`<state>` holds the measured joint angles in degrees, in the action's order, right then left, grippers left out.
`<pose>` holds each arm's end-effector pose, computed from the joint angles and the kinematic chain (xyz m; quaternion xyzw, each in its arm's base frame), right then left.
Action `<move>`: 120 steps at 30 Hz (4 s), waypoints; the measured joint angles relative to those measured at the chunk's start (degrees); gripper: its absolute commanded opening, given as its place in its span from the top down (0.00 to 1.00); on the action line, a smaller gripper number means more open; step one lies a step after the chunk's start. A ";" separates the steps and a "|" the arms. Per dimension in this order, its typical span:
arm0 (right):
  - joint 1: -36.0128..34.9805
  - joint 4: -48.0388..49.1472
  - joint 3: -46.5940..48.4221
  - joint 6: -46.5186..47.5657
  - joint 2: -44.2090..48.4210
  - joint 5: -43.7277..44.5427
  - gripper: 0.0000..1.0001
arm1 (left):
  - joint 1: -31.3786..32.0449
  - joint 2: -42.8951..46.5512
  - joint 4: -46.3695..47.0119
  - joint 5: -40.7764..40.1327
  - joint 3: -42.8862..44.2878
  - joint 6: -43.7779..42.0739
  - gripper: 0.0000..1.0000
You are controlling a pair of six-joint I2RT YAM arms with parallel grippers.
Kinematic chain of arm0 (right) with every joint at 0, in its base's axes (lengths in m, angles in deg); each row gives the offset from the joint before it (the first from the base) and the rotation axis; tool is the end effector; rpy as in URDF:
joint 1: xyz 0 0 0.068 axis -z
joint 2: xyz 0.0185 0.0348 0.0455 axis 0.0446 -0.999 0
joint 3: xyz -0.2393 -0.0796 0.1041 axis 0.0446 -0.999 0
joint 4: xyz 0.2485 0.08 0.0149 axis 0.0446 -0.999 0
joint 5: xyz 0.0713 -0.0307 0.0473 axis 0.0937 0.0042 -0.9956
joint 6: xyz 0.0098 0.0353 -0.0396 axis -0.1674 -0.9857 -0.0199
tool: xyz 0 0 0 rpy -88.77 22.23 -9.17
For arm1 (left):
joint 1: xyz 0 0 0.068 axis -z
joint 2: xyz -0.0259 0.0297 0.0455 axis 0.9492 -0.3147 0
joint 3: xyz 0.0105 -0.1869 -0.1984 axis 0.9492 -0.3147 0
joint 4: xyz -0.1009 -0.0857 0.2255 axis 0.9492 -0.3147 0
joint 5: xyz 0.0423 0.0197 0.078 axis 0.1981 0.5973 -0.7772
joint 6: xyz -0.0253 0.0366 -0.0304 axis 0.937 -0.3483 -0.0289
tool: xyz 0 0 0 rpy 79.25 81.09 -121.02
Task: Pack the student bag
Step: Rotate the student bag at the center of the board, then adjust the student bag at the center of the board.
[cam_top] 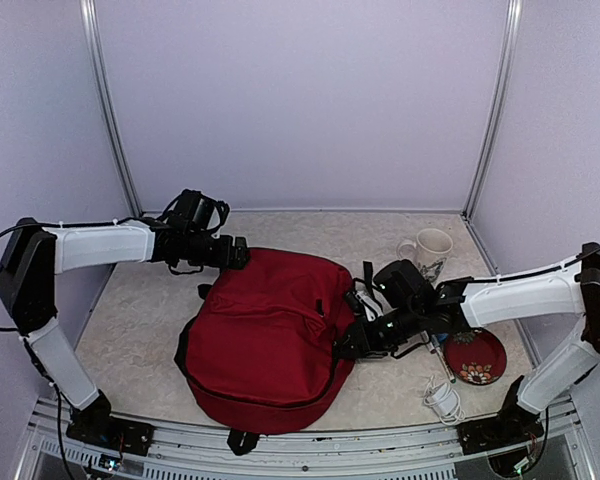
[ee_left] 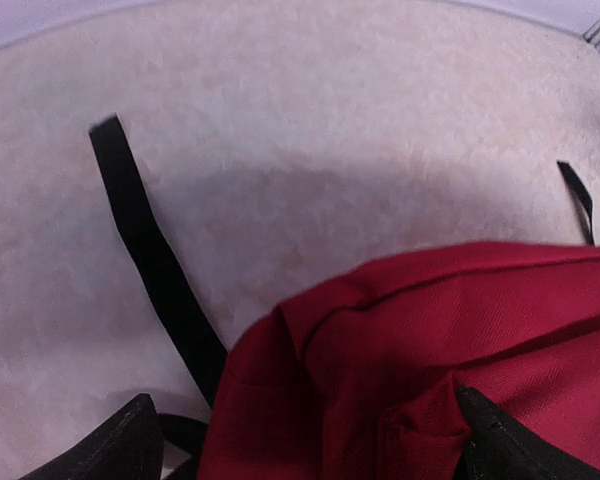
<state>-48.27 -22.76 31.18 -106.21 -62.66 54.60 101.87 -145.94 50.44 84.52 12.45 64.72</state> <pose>0.1748 0.2367 0.1776 -0.1273 0.9110 0.3803 0.0956 0.3234 -0.1864 0.2261 0.0963 0.9154 -0.1354 0.3667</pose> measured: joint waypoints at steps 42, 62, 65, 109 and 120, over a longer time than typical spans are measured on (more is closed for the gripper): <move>-1.20 -28.48 13.38 6.10 7.26 5.22 0.00 | 10.36 -22.95 -11.98 18.67 30.01 -14.12 0.01; -4.66 -30.38 -4.68 -10.49 20.83 2.32 0.08 | 10.99 -17.86 -4.98 19.98 20.74 -14.86 0.12; -4.37 -26.86 -10.47 -12.46 21.92 0.31 0.36 | 11.45 -17.27 -3.93 19.10 19.76 -14.62 0.12; 13.60 -30.62 55.98 27.12 -18.36 15.39 0.43 | 1.79 10.58 1.84 17.31 -6.32 3.48 0.10; 12.28 -29.62 19.82 14.95 3.41 16.46 0.37 | 0.11 -14.45 10.60 28.76 4.81 8.24 0.01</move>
<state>-35.99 -52.38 51.00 -91.26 -59.25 71.06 101.98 -160.39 61.04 113.28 17.26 72.96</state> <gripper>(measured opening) 0.620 0.987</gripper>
